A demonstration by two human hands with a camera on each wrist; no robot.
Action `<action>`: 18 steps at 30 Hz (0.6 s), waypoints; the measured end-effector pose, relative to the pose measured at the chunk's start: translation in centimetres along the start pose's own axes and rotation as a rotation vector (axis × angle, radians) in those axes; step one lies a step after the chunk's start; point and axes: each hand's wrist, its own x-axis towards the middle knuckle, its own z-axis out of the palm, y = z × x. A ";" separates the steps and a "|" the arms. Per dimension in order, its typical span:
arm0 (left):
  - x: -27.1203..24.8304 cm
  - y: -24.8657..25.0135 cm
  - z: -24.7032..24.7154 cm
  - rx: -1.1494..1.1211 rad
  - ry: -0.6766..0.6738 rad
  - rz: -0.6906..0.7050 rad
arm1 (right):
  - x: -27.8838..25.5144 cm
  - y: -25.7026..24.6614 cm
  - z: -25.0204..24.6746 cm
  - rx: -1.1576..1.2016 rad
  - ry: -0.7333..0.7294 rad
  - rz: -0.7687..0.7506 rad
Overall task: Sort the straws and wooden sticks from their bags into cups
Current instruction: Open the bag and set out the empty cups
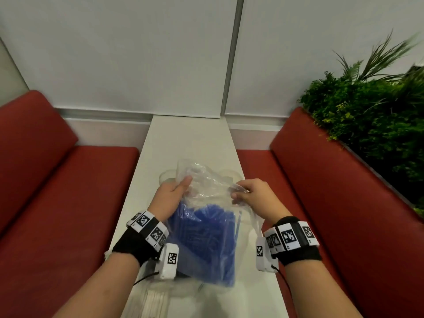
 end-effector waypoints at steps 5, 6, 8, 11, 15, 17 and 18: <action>0.5 2.0 -0.7 -0.310 -0.056 0.084 | 0.6 -0.9 -0.5 0.072 -0.024 -0.032; 0.6 2.7 -0.7 -0.328 -0.008 0.090 | 0.9 -1.1 -0.7 0.031 -0.030 -0.041; 0.9 3.7 -0.6 -0.380 0.089 0.088 | 1.5 -1.5 -1.2 -0.006 -0.071 -0.044; 1.1 4.6 -0.4 -0.412 0.179 0.091 | 2.2 -2.3 -1.5 -0.089 -0.105 -0.087; 0.9 6.3 0.9 -0.429 0.108 0.120 | 2.9 -4.0 -0.3 -0.120 -0.010 -0.177; 0.6 7.1 1.5 -0.426 0.085 0.153 | 3.0 -5.2 0.9 -0.065 0.034 -0.223; 0.5 7.4 1.6 -0.416 0.086 0.171 | 3.0 -5.6 1.4 -0.023 0.070 -0.243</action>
